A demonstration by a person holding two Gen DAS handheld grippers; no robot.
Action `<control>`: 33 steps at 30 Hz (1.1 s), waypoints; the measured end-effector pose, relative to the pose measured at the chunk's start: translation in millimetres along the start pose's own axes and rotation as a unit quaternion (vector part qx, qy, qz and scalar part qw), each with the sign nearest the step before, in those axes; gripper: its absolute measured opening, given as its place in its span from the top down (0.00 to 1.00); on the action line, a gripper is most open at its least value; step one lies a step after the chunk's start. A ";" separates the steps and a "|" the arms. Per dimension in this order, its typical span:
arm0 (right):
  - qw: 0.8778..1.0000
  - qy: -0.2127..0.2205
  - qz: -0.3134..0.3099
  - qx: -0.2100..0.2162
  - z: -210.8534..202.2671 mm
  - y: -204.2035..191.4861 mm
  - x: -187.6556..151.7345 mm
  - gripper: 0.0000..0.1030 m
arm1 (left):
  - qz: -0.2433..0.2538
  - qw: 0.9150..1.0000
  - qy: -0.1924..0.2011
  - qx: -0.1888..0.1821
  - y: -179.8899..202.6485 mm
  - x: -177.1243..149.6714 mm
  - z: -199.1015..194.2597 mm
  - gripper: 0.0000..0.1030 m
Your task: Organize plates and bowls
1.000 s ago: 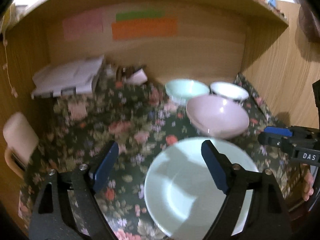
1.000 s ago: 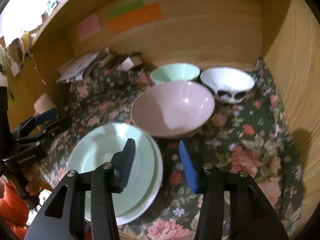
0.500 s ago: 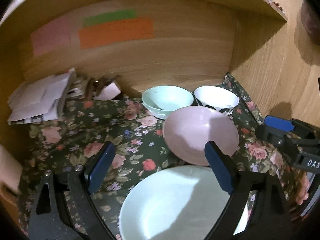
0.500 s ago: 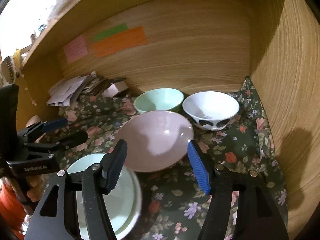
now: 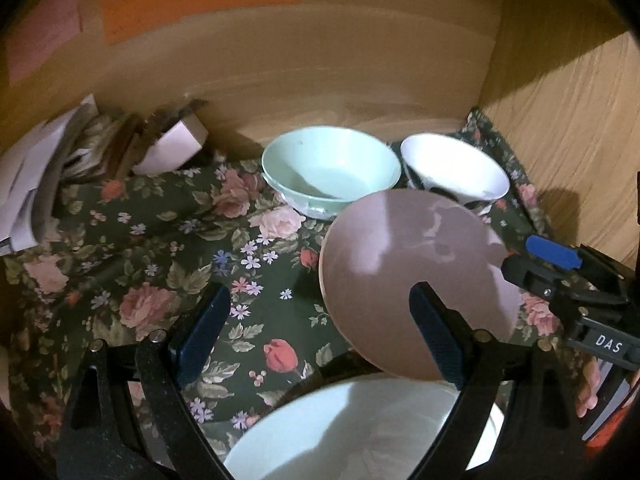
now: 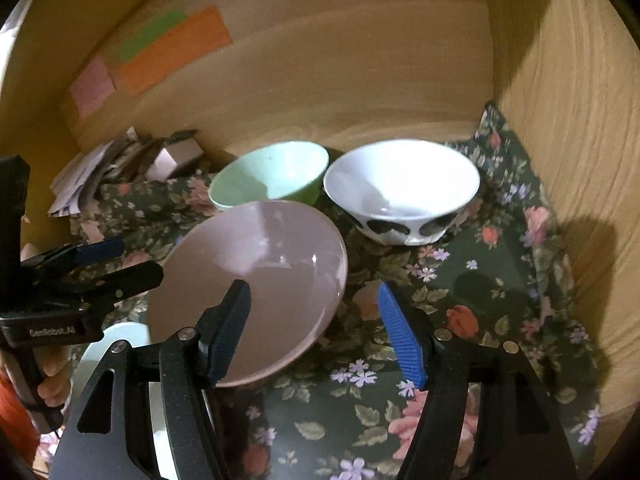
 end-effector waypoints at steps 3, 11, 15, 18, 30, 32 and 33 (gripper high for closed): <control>1.000 -0.014 0.001 0.005 11.1 -0.8 -0.8 0.40 | -0.008 1.000 -0.013 -0.003 -5.7 1.0 11.3 0.13; 0.999 -0.031 -0.003 0.016 23.2 -3.7 -1.0 0.60 | -0.019 0.998 -0.051 -0.019 -8.5 -0.7 35.6 0.40; 0.999 -0.036 0.004 0.017 25.9 -0.9 -1.9 0.67 | -0.020 0.997 -0.070 -0.035 -6.4 -3.1 44.9 0.60; 0.999 -0.042 0.006 0.021 29.6 -0.4 -2.6 0.71 | -0.016 0.996 -0.081 -0.042 -3.0 -5.0 50.9 0.73; 0.999 -0.052 0.003 0.012 38.1 -4.7 -5.4 0.78 | -0.005 0.997 -0.071 -0.034 4.2 -2.7 55.1 0.77; 0.999 -0.048 0.000 0.005 37.1 -6.1 -5.9 0.78 | -0.008 0.997 -0.069 -0.034 4.1 -2.5 54.7 0.77; 0.999 -0.047 0.002 0.004 36.5 -6.0 -6.1 0.79 | -0.010 0.997 -0.068 -0.035 3.9 -2.5 54.5 0.77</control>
Point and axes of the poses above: each gripper's, at about its wrist camera, not at the fingertips, and z roughly the way its jaws point, y to its right, x to its top, the point moved 1 cm from there along z, roughly the way its jaws point, and after that the axes turned 13 degrees about -x, right-handed, at the moved point
